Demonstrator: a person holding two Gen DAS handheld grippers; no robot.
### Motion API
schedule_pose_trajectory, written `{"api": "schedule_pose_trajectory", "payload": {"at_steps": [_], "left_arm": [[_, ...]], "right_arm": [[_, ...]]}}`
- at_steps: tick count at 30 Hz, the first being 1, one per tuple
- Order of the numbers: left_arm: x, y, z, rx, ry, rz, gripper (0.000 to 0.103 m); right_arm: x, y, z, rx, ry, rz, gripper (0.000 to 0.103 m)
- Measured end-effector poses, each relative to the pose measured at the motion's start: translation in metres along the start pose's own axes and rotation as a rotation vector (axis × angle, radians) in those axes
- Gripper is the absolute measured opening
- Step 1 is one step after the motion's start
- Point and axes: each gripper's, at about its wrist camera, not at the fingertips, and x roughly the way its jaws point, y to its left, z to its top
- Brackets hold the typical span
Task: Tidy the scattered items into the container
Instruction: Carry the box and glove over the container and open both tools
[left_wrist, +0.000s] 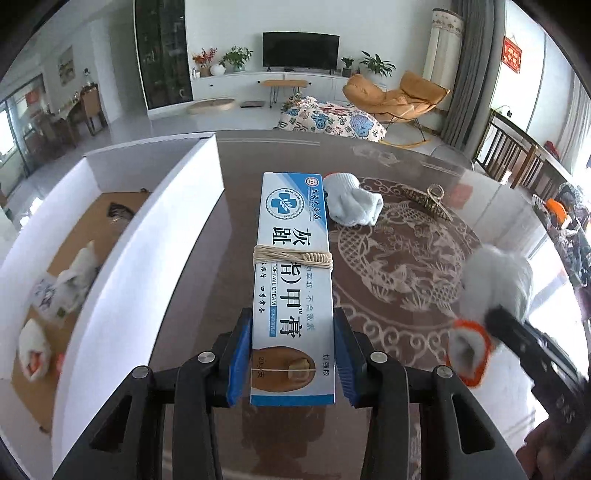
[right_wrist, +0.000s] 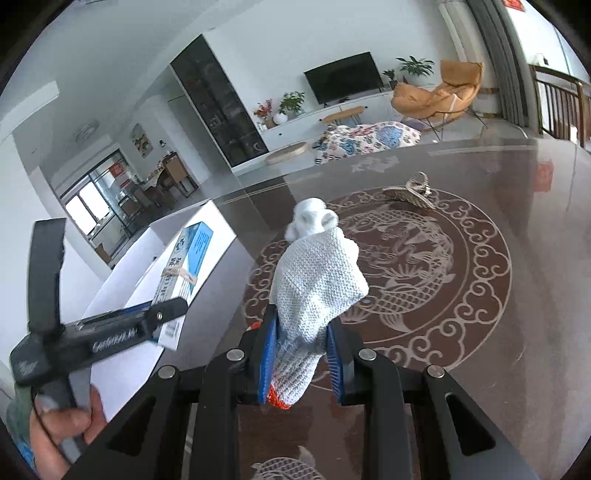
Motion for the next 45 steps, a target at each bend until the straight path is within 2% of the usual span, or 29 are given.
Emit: {"api": "schedule_pose_trajectory", "payload": {"at_steps": [5, 10, 17, 23, 28, 31, 35, 40, 45], "left_arm": [[-0.028, 0.005, -0.015, 0.016, -0.019, 0.015, 0.041], [-0.040, 0.009, -0.019, 0.008, -0.034, 0.029, 0.041], [-0.063, 0.028, -0.028, -0.014, -0.042, 0.016, 0.041], [-0.082, 0.068, -0.041, -0.081, -0.026, -0.018, 0.041], [-0.103, 0.121, -0.048, -0.131, -0.001, -0.021, 0.041], [-0.115, 0.156, -0.032, -0.150, -0.019, -0.006, 0.041], [-0.107, 0.203, 0.007, -0.158, -0.038, 0.054, 0.041], [-0.063, 0.265, 0.054, -0.224, 0.006, 0.052, 0.041], [-0.009, 0.314, 0.087, -0.288, 0.061, 0.050, 0.041]], "right_arm": [[-0.002, 0.026, 0.004, -0.055, 0.001, 0.025, 0.025], [0.001, 0.047, 0.007, -0.101, 0.008, 0.039, 0.025], [0.010, 0.079, 0.007, -0.156, 0.030, 0.077, 0.025], [0.017, 0.128, 0.013, -0.260, 0.046, 0.139, 0.025], [0.031, 0.172, 0.008, -0.362, 0.087, 0.207, 0.025], [0.047, 0.203, 0.016, -0.407, 0.097, 0.258, 0.025], [0.079, 0.247, 0.039, -0.462, 0.097, 0.313, 0.025], [0.140, 0.293, 0.081, -0.525, 0.080, 0.296, 0.025], [0.207, 0.322, 0.111, -0.501, 0.131, 0.288, 0.025]]}}
